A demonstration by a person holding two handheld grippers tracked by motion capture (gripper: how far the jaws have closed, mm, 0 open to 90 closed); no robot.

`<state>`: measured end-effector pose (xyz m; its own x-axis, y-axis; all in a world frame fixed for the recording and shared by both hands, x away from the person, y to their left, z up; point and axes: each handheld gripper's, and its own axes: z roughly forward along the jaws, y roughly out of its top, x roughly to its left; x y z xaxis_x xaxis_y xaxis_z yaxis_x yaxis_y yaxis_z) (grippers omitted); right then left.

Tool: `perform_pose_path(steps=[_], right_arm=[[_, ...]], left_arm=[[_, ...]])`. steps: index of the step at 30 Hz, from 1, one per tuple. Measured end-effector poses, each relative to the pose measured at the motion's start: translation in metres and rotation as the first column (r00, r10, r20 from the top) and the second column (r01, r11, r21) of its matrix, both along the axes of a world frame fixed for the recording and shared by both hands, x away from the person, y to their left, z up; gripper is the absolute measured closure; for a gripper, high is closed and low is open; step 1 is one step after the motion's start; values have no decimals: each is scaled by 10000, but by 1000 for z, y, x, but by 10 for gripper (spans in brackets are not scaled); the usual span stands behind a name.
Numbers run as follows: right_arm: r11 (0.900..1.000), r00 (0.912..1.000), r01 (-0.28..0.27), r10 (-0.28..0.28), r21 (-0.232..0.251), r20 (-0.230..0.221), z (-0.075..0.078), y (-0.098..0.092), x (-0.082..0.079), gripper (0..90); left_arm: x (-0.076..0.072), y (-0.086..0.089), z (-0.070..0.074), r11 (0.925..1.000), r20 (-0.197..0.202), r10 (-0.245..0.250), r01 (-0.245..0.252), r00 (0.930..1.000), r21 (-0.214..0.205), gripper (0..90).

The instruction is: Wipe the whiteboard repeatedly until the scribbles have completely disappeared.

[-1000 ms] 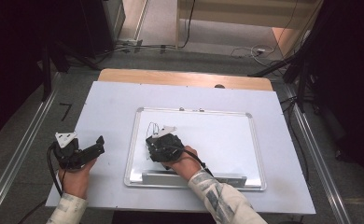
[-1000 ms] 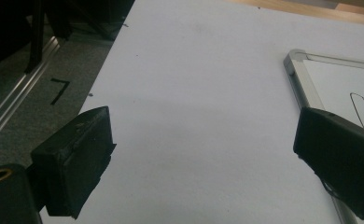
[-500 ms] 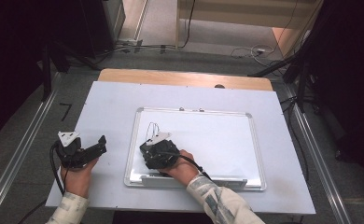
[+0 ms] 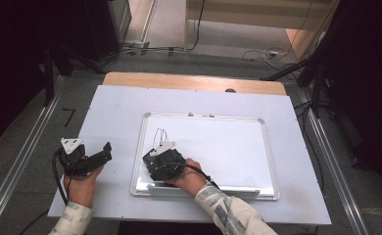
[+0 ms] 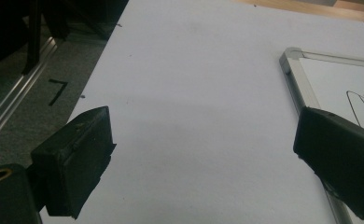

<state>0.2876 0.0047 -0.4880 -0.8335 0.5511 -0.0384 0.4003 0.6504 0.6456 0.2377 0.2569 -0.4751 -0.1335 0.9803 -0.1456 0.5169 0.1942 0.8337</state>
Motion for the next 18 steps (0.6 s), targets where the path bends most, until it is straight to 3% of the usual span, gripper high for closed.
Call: perform_pose_path(steps=[8, 12, 18], right_arm=[[9978, 9978, 663, -663, -17, 35, 1, -5, 8, 365], [9979, 9979, 640, -640, -30, 84, 1, -5, 8, 367], [9999, 10000, 7, -7, -100, -19, 1, -4, 0, 369]], left_arm=[[-2, 3, 0, 10000, 25, 64, -64, 10000, -46, 51], [-2, 2, 0, 10000, 8, 81, -81, 10000, -31, 51], [0, 0, 0, 10000, -31, 30, -30, 10000, 23, 51]])
